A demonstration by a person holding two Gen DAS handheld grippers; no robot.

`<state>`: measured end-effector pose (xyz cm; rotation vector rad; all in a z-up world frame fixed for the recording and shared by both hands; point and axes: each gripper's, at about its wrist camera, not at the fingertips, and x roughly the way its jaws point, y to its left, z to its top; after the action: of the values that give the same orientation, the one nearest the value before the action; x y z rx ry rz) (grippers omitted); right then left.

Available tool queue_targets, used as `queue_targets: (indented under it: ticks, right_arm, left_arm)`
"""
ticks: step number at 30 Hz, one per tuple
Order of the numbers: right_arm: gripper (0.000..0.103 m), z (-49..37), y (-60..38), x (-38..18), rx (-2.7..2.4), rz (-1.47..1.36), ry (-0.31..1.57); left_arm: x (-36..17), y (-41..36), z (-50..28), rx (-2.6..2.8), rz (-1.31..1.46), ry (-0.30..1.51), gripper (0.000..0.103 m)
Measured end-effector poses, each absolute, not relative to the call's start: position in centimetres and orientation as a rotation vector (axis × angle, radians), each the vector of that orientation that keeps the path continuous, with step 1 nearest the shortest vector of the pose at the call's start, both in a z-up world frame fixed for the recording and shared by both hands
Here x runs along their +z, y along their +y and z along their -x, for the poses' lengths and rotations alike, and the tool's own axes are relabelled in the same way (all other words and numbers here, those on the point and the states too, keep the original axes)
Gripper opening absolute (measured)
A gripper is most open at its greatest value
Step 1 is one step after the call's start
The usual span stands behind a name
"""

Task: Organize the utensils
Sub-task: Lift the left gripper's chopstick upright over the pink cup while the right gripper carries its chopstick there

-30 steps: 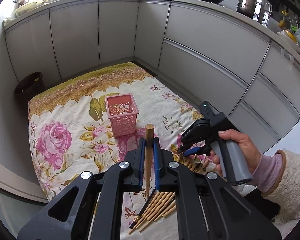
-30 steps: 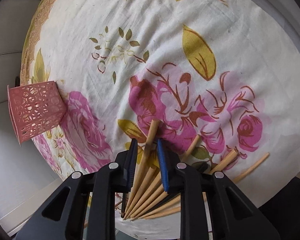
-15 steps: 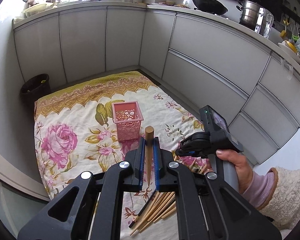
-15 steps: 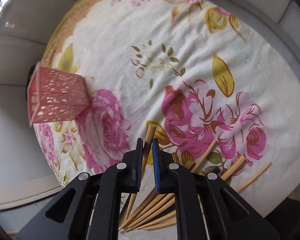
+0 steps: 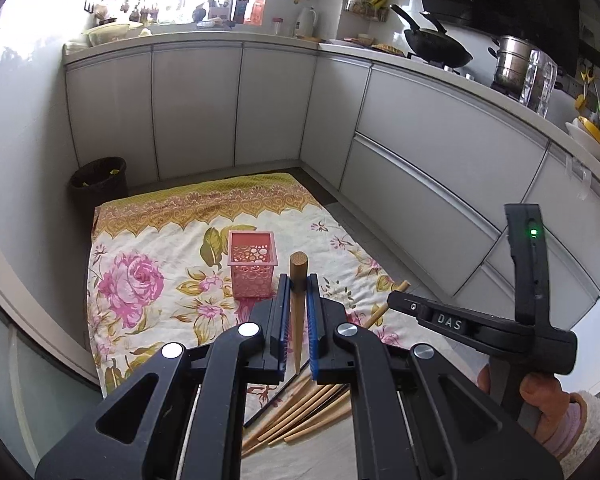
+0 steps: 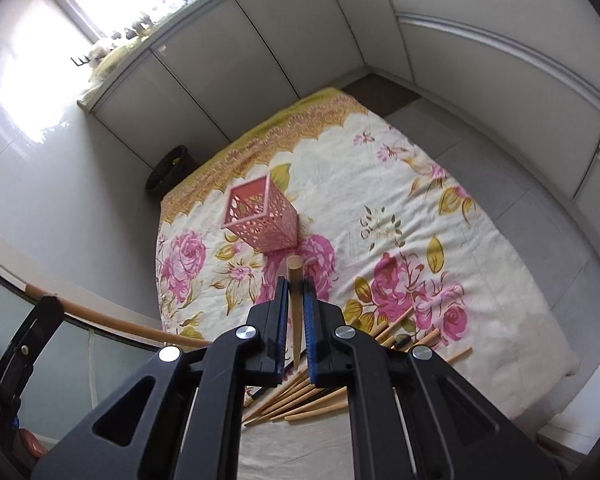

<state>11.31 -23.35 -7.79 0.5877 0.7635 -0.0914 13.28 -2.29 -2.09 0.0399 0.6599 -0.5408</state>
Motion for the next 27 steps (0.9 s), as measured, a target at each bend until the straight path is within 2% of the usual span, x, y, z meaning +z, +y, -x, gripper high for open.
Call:
queue_targets:
  ticks: [6,12,20,27]
  right_arm:
    - [0.007,-8.7,-21.8,-1.8,-0.095,-0.427,0.623]
    - [0.008,-8.8,-22.4,2.1,-0.099,-0.361,0.554]
    - [0.008,-12.7,-23.7,4.3,-0.096,-0.335,0.498]
    - [0.008,-17.9,-24.8,3.7,-0.091,-0.352,0.476]
  left_arm:
    - [0.2,-3.6,-11.8,-0.474,-0.036,0.583,0.007]
    - [2.6,-5.2,-13.6,-0.431,-0.060,0.539,0.007]
    - [4.1,-6.7,-19.7,-0.344,-0.018,0.462,0.007]
    - [2.2,-7.2,-26.3,-0.288,0.004,0.451,0.007]
